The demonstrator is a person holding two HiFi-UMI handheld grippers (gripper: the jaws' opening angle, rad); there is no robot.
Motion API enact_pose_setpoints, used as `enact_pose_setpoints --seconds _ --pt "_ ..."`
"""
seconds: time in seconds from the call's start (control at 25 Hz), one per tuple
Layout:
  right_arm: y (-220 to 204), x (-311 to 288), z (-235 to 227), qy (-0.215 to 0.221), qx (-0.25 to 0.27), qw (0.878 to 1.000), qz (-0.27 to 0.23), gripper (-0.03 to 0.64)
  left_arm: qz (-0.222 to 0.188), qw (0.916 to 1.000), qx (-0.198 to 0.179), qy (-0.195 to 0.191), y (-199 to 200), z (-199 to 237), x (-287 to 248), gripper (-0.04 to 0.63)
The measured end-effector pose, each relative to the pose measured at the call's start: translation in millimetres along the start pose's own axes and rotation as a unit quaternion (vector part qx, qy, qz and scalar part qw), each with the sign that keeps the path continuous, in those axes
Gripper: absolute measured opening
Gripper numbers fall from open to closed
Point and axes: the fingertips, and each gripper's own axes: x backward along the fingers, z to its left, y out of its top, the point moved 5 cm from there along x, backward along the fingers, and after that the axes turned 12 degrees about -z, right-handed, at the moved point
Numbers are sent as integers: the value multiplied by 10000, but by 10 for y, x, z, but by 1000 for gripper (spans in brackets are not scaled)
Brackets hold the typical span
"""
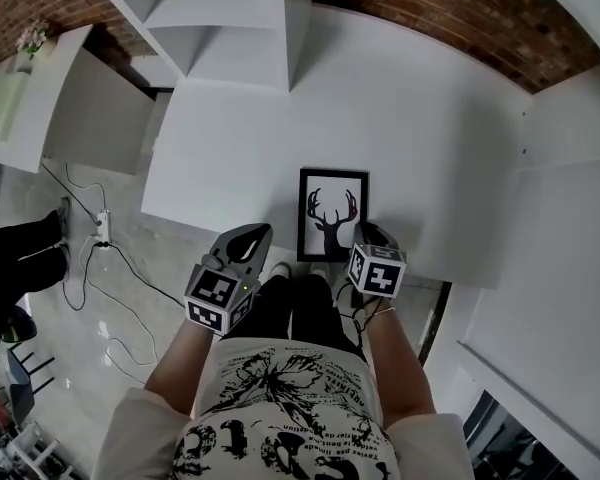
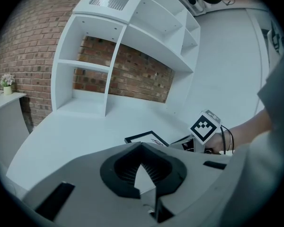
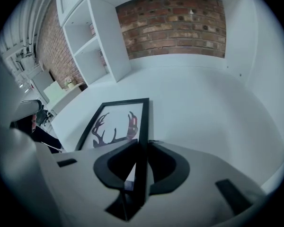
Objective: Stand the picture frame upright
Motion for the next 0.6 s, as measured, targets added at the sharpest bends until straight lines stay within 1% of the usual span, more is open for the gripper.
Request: enact_pose_setpoints --seconds 0.08,0.32,0.6 --pt "-41 39 28 -23 60 10000 5 71 43 10000 11 -9 -45 -11 39 8" --pt "-158 149 106 -101 16 9999 20 71 125 9999 81 -9 -186 -38 182 8" --pt "-339 279 284 -127 -51 9999 85 71 351 9991 210 -79 -465 -61 370 8"
